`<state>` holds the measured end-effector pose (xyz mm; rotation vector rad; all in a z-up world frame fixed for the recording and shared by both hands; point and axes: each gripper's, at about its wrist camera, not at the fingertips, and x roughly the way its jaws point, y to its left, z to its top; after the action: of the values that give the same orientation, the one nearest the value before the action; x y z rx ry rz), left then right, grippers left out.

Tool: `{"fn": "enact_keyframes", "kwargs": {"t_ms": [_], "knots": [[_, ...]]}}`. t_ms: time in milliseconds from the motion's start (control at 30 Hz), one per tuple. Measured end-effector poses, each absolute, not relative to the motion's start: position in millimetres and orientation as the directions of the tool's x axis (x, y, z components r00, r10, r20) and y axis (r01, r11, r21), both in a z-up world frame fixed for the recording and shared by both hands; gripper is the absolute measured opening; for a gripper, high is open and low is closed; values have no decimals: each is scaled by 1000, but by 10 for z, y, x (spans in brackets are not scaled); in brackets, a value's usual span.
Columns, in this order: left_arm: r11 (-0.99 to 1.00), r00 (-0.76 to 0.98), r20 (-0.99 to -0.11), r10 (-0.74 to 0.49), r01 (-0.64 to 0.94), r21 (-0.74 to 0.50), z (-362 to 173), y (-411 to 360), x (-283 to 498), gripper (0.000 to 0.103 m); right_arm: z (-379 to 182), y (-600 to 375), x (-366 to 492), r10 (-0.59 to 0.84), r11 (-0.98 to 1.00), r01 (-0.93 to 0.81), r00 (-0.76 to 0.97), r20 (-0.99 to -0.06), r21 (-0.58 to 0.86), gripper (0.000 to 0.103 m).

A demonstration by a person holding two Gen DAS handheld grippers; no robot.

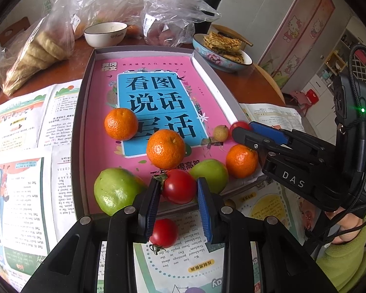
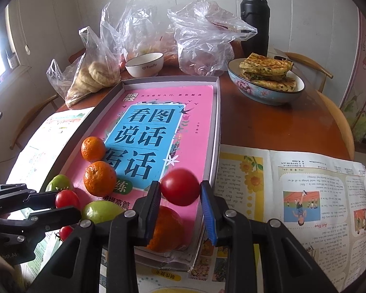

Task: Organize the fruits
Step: 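Lower the right tool's tomato into the box and open it while the left tool holds its tomato, then lower the tomato into the box and open the left tool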

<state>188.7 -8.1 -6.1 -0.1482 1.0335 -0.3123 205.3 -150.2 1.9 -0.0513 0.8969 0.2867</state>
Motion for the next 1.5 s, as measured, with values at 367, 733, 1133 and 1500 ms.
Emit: {"fn": "enact_keyframes", "kwargs": {"t_ms": [367,733,1133,1500], "knots": [[946,476,-818,-324,179,-270,-67,-74,1883,31,44,-1515,1987,245,956,-280,591,-769,90,34],[942,476,-813,-335,169,-290,-74,-58,1899,31,72,-1520,1933,253,955,-282,595,-763,97,36],[943,477,-814,-332,170,-285,-88,-58,1855,31,102,-1507,1868,259,952,-288,599,-758,98,36],[941,477,-812,-338,181,-285,-84,-71,1831,43,125,-1490,1800,270,949,-300,601,-752,100,42]]}}
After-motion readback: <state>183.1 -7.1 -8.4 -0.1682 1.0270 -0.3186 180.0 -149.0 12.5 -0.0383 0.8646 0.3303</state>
